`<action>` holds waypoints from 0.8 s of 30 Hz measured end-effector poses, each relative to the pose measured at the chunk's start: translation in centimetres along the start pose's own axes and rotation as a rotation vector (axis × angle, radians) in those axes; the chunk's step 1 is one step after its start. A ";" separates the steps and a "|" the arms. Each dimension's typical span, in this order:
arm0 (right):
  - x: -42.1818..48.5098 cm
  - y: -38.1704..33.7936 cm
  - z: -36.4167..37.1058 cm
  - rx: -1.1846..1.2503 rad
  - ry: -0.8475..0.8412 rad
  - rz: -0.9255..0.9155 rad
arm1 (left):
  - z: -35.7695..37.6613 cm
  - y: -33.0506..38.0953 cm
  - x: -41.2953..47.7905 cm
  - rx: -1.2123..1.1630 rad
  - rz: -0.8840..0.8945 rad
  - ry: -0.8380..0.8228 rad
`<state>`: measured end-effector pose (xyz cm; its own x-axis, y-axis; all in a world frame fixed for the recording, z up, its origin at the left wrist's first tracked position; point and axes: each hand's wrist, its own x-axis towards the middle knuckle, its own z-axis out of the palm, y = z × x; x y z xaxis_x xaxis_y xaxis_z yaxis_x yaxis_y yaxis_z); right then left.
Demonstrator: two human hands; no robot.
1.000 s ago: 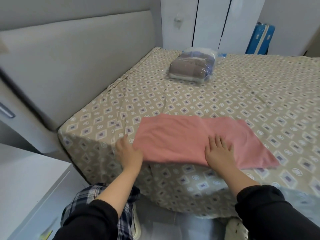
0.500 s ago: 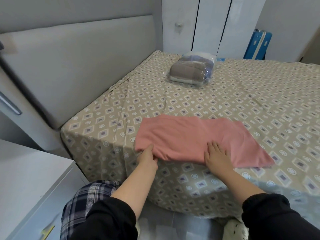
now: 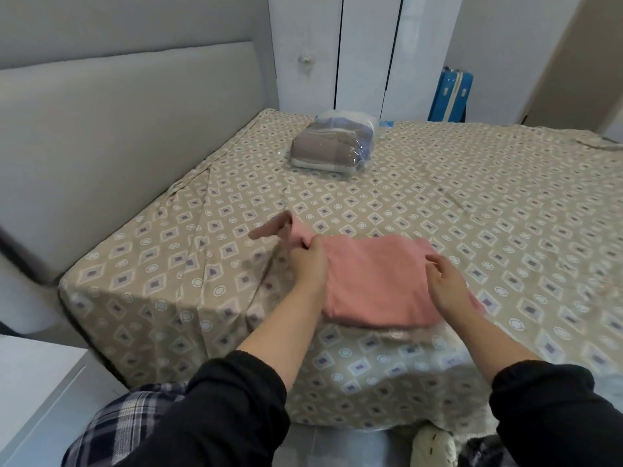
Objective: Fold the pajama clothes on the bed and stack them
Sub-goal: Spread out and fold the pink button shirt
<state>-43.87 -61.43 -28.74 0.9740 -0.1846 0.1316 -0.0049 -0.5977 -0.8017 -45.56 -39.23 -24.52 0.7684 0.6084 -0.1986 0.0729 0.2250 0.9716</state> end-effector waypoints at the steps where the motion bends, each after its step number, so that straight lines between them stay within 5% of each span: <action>1: 1.0 0.4 -1.5 0.006 0.041 0.033 | 1.8 0.3 -0.9 0.099 0.063 -0.073; 7: 4.8 4.0 -8.1 0.382 0.101 0.394 | 11.0 -3.4 -6.2 0.701 0.399 -0.862; 13: 4.4 7.2 -8.4 0.472 0.074 0.532 | 12.2 -8.7 -6.1 1.310 0.557 -1.061; 16: 4.3 6.9 -7.9 0.460 0.044 0.515 | 11.7 -7.6 -6.8 1.304 0.719 -1.219; 18: 4.4 6.7 -7.5 0.399 0.015 0.485 | 11.4 -5.9 -6.6 1.184 0.823 -1.222; 21: 4.6 6.6 -6.4 -0.042 -0.055 0.334 | 10.8 -3.6 -4.3 1.239 1.052 -0.971; 24: 4.4 5.8 -4.9 -0.518 -0.177 0.207 | 9.5 -3.7 -1.3 1.409 0.884 -0.738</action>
<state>-40.75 -69.57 -29.95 0.9639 -0.2312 -0.1324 -0.2655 -0.8750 -0.4048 -40.82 -48.05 -26.62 0.9387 -0.3332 0.0884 -0.3443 -0.9182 0.1958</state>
